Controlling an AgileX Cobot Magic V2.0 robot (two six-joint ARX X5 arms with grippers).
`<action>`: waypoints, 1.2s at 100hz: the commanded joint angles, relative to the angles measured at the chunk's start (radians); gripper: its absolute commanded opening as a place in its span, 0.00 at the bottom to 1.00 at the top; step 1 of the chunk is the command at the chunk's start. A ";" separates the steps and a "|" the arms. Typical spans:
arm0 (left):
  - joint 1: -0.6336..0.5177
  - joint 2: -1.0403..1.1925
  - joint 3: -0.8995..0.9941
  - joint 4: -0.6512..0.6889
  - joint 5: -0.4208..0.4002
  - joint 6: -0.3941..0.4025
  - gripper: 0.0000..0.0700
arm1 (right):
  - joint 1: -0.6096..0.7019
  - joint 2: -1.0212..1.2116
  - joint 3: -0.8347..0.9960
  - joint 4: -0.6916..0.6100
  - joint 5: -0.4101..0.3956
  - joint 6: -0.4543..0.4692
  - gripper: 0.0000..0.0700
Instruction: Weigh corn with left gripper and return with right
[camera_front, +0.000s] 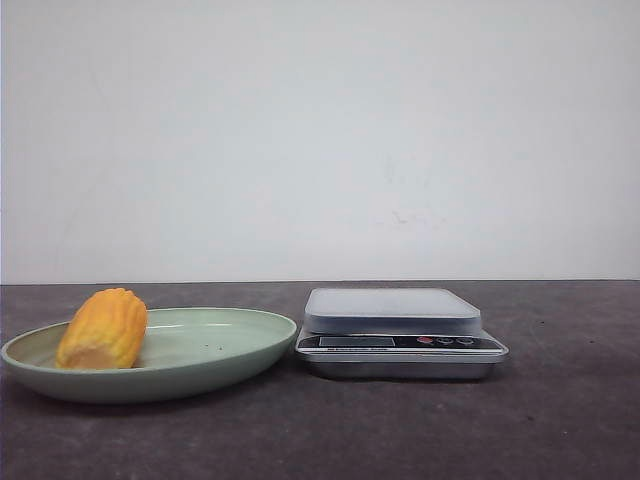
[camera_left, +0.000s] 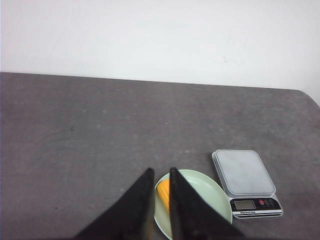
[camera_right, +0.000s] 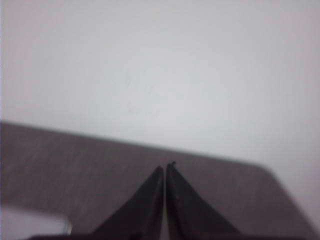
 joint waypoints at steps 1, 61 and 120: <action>-0.004 0.006 0.020 0.000 -0.005 -0.008 0.02 | -0.029 -0.063 -0.096 0.016 -0.029 0.070 0.00; -0.004 0.006 0.020 0.001 -0.005 -0.008 0.02 | -0.229 -0.338 -0.309 -0.127 -0.241 0.093 0.01; -0.004 0.006 0.020 0.000 -0.005 -0.008 0.02 | -0.233 -0.338 -0.309 -0.236 -0.241 0.089 0.01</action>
